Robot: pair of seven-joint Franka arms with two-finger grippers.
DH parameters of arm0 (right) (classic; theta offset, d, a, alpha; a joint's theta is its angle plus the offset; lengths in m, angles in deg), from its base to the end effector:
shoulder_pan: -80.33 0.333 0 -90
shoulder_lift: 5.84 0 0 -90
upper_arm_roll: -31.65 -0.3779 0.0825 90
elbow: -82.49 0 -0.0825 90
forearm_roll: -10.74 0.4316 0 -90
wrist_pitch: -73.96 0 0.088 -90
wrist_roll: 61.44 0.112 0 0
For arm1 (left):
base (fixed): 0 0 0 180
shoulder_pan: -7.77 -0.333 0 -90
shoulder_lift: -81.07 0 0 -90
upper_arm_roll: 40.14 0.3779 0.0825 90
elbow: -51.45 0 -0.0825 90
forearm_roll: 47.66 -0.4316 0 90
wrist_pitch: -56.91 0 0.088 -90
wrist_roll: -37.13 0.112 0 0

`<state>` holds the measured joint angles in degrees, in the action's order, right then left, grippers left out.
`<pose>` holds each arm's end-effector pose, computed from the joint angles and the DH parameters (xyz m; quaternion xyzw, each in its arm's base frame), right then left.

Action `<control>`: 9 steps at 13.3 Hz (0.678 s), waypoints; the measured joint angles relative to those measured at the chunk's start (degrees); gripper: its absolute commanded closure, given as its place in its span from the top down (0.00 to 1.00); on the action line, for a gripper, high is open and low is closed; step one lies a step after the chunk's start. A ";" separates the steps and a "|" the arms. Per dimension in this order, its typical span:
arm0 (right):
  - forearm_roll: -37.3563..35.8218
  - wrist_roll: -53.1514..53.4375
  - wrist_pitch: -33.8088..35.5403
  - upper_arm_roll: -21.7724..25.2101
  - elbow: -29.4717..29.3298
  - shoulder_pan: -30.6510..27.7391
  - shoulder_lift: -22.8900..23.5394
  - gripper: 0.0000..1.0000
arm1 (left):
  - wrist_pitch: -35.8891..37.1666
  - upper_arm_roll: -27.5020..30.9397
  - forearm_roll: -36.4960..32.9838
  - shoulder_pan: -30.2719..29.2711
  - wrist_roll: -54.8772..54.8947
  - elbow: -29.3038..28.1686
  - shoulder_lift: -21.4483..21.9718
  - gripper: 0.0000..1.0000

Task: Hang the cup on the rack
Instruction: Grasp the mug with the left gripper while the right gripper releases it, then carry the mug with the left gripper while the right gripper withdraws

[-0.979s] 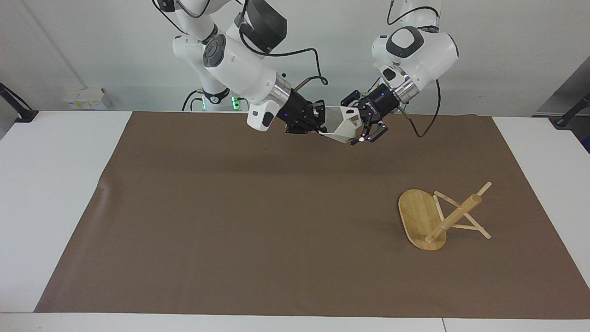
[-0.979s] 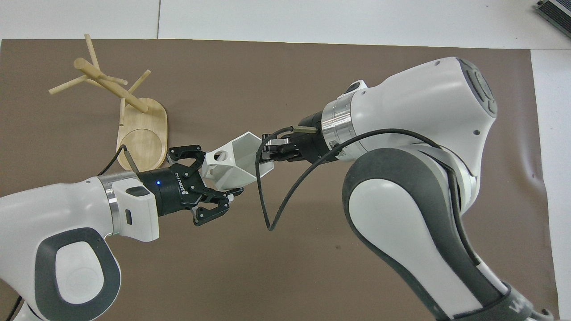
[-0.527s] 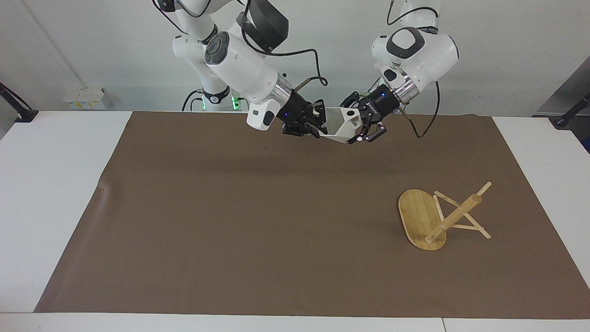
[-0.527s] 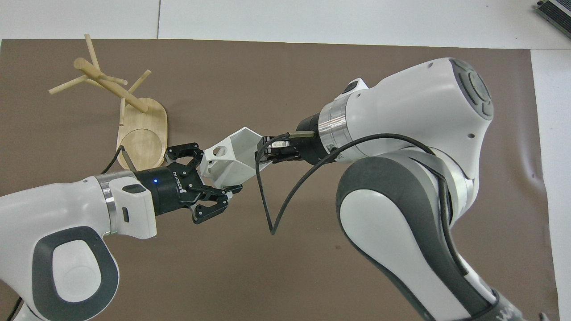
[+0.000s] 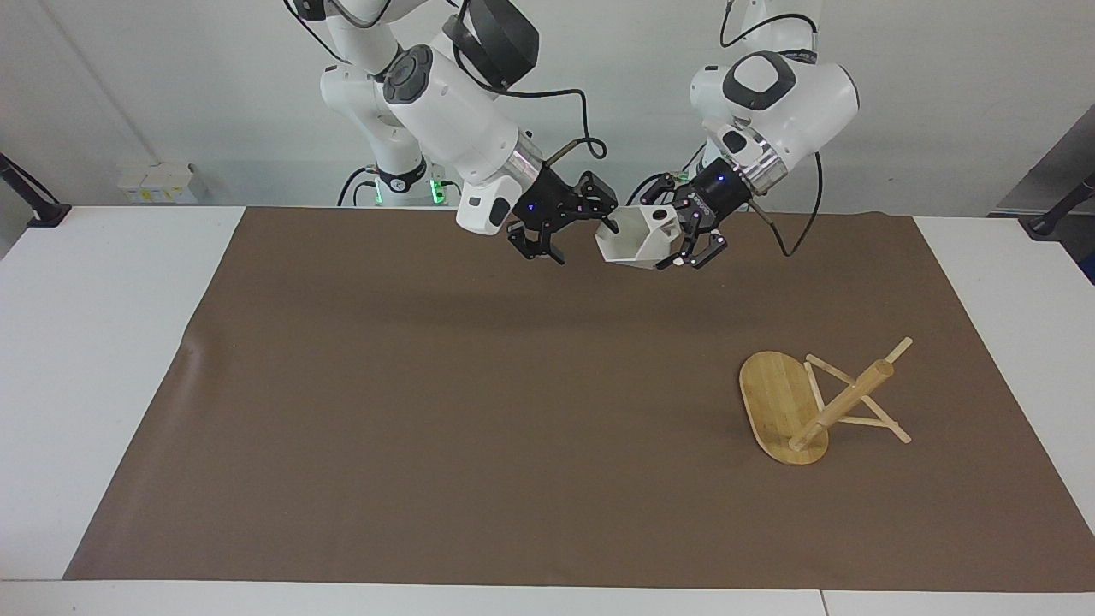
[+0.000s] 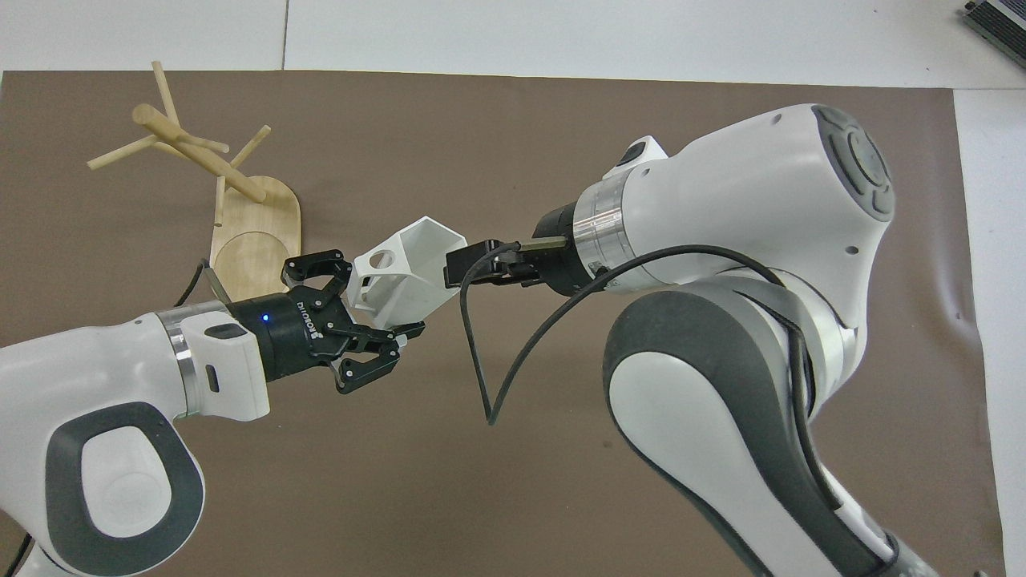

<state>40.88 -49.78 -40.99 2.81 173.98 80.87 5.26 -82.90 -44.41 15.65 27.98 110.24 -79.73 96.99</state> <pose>0.6081 0.3436 0.6106 -0.9484 -0.0570 -0.0034 0.3120 0.4785 -0.2260 0.5462 0.7906 -0.4184 0.3358 0.2952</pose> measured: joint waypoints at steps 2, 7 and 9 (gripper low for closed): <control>-0.90 1.48 0.02 1.30 0.05 0.00 -0.07 1.00 | -1.75 -0.01 0.00 -0.51 -0.21 -0.44 -0.11 0.00; -2.59 3.21 8.53 15.39 -0.02 -0.46 -6.44 1.00 | -14.27 0.34 0.00 -3.05 -0.81 -4.10 -0.85 0.00; -8.65 2.54 12.96 19.74 0.04 -0.72 -8.71 1.00 | -15.64 0.36 0.00 -4.90 -0.89 -4.53 -1.49 0.00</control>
<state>32.23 -47.24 -28.03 22.55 174.02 80.15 -3.45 -98.54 -44.04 15.65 23.08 109.34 -84.27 95.51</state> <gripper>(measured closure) 0.000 0.273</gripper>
